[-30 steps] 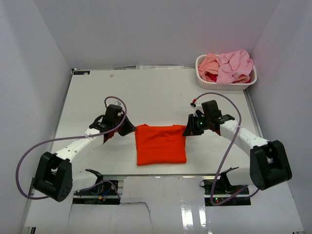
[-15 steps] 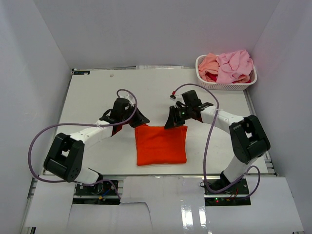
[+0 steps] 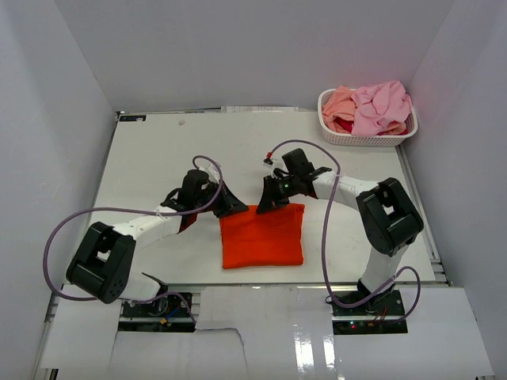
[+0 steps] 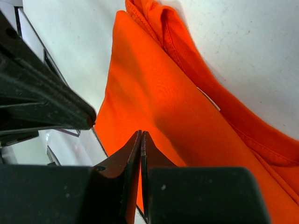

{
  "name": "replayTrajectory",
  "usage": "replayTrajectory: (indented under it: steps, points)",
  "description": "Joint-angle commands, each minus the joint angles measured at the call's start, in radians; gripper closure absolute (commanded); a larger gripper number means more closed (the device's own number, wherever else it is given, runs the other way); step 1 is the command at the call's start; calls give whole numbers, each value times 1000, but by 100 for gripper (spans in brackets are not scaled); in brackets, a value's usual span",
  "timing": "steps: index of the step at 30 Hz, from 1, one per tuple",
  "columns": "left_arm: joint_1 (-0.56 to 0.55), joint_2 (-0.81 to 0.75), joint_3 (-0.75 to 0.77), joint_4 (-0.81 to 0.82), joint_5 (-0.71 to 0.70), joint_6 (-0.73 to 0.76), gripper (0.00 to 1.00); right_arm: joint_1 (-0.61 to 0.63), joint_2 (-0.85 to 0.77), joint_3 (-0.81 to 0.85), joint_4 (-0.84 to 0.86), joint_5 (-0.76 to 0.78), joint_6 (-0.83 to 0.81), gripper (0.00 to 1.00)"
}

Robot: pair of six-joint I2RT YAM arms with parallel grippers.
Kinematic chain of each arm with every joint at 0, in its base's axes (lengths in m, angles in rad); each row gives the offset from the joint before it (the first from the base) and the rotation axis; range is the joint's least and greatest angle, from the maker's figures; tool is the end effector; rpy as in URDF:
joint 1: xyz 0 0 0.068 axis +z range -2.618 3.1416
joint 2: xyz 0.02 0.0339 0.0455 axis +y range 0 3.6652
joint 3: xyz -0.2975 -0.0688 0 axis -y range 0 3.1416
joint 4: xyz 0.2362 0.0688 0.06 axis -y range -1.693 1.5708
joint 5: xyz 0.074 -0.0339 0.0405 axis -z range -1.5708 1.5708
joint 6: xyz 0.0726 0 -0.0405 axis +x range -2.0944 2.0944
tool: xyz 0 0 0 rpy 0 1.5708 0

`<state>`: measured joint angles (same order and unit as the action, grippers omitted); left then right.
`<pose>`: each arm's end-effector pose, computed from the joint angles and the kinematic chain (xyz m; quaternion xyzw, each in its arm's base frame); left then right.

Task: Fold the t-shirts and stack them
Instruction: Smooth out wrinkles on the folded tshirt

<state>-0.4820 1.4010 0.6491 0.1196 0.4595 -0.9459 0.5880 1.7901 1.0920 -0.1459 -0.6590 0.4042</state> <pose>0.2468 -0.1655 0.2070 -0.0994 0.8689 -0.4419 0.1998 0.3011 0.2542 0.1998 -0.1957 0.8701 0.4261 0.1518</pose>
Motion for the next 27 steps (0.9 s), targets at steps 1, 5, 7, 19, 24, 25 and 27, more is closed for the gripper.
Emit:
replayTrajectory:
  steps: [1, 5, 7, 19, 24, 25, 27]
  points:
    - [-4, -86, -35, 34, 54, -25, 100, 4, 20, 29, 49, -25, 12, 92]
    - [-6, -192, -121, 37, 82, -51, 100, 3, 38, 52, 45, -36, 10, 92]
    - [-10, -212, -149, 37, 102, -65, 100, 6, 48, 62, 43, -37, 10, 92]
    - [-81, -111, -319, 294, 171, -142, 100, 41, 98, 138, 35, -37, 24, 92]
    - [-125, -10, -355, 448, 163, -159, 100, 59, 106, 137, 49, -40, 36, 92]
    - [-132, 1, -356, 463, 160, -162, 100, 64, 106, 134, 54, -40, 41, 92]
    - [-148, 19, -365, 495, 151, -175, 100, 65, 107, 120, 74, -50, 51, 92]
